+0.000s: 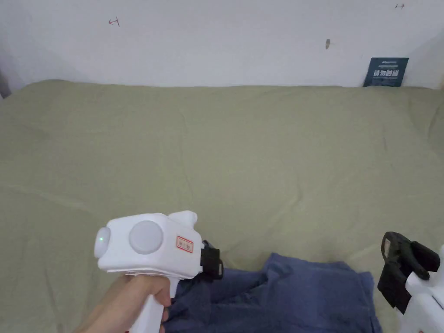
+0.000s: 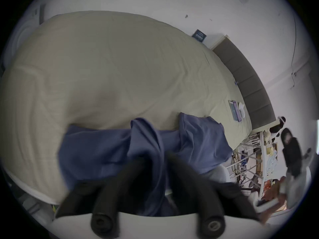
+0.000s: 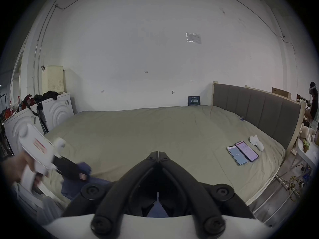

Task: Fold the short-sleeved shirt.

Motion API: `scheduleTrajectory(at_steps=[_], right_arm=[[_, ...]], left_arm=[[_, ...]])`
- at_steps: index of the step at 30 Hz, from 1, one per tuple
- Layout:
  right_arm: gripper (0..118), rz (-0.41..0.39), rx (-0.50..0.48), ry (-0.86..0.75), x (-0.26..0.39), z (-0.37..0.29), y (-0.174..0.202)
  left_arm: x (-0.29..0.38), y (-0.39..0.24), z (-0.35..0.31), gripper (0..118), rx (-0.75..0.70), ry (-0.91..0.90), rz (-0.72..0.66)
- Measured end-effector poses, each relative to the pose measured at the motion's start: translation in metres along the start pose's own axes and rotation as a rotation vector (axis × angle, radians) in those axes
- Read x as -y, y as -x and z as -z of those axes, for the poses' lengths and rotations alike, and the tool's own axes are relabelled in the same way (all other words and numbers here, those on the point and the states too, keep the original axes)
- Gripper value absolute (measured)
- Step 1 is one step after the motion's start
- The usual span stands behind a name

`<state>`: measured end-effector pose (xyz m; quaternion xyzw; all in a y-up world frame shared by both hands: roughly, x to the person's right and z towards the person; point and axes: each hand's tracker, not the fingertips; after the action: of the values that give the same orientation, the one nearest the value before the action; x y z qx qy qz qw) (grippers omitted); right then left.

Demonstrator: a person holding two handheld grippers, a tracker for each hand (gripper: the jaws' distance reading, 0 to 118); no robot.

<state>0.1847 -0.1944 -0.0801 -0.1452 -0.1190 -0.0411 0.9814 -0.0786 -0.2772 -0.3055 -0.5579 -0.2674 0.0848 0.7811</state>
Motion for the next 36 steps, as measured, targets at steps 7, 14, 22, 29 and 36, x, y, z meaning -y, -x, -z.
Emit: scheduleTrajectory(at_steps=[7, 14, 22, 29, 36], right_arm=[[1, 0.007, 0.023, -0.005, -0.002, -0.004, -0.011], [1, 0.034, -0.004, 0.028, 0.006, 0.005, -0.011], [1, 0.025, -0.004, 0.066, 0.013, 0.004, -0.008], [1, 0.016, -0.003, 0.077, 0.012, 0.004, -0.008], [1, -0.019, -0.015, 0.026, 0.003, 0.009, 0.008]], left_arm=[[0.011, 0.007, 0.007, 111, 0.101, 0.003, -0.057], [0.012, 0.062, -0.050, 0, 0.045, -0.144, -0.130], [0.040, 0.027, 0.082, 0, 0.231, 0.147, -0.162], [0.032, 0.032, 0.021, 0, 0.205, 0.058, -0.068], [0.041, 0.110, -0.089, 0, 0.107, -0.117, -0.113]])
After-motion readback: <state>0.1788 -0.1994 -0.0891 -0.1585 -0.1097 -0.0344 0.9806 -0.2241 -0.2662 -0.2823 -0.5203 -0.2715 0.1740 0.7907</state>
